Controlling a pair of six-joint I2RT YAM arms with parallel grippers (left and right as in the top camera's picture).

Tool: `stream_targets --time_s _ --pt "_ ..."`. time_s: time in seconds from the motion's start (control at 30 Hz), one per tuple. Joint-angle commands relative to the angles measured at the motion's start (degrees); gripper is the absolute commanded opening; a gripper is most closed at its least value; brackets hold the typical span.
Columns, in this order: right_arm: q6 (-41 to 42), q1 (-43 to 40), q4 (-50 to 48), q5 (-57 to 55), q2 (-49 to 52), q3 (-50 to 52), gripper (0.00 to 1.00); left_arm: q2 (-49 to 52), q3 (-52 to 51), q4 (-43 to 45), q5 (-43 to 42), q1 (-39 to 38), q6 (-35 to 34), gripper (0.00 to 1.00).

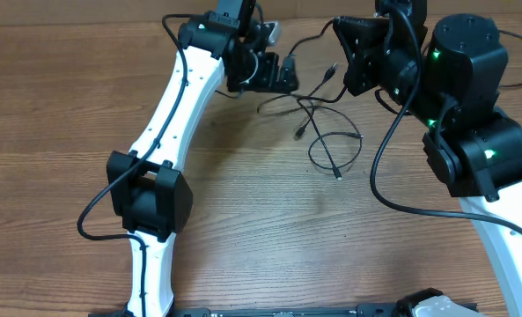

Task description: Untangle cables

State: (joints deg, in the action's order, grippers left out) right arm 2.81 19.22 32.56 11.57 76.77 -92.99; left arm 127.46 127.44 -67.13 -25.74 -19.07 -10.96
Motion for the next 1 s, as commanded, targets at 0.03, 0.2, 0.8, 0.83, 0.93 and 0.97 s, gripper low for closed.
stream_targets --time_s 0.03,0.2,0.8,0.83,0.93,0.97 --pt "0.42 -1.79 -0.79 0.11 -1.14 -1.18 0.04 0.33 0.22 -2.25 6.43 4.28 -0.81 1.00" --pt "0.37 -2.93 -0.83 0.07 -1.14 -1.18 0.04 0.33 0.22 -5.22 3.48 8.41 1.31 1.00" --pt "0.59 -5.53 -1.68 8.11 -1.33 -1.84 0.04 0.33 0.22 -9.14 -8.85 10.75 16.06 1.00" --pt "0.96 -5.53 -1.77 8.26 -1.36 -2.25 0.04 0.33 0.22 -9.16 -8.83 10.78 16.09 0.99" --pt "1.75 -5.53 -2.21 8.24 -1.40 -4.42 0.04 0.33 0.22 -9.14 -8.79 10.78 16.09 1.00" --pt "1.75 -5.53 -2.29 8.24 -1.40 -5.33 0.04 0.33 0.22 -9.11 -8.76 10.78 16.09 1.00"
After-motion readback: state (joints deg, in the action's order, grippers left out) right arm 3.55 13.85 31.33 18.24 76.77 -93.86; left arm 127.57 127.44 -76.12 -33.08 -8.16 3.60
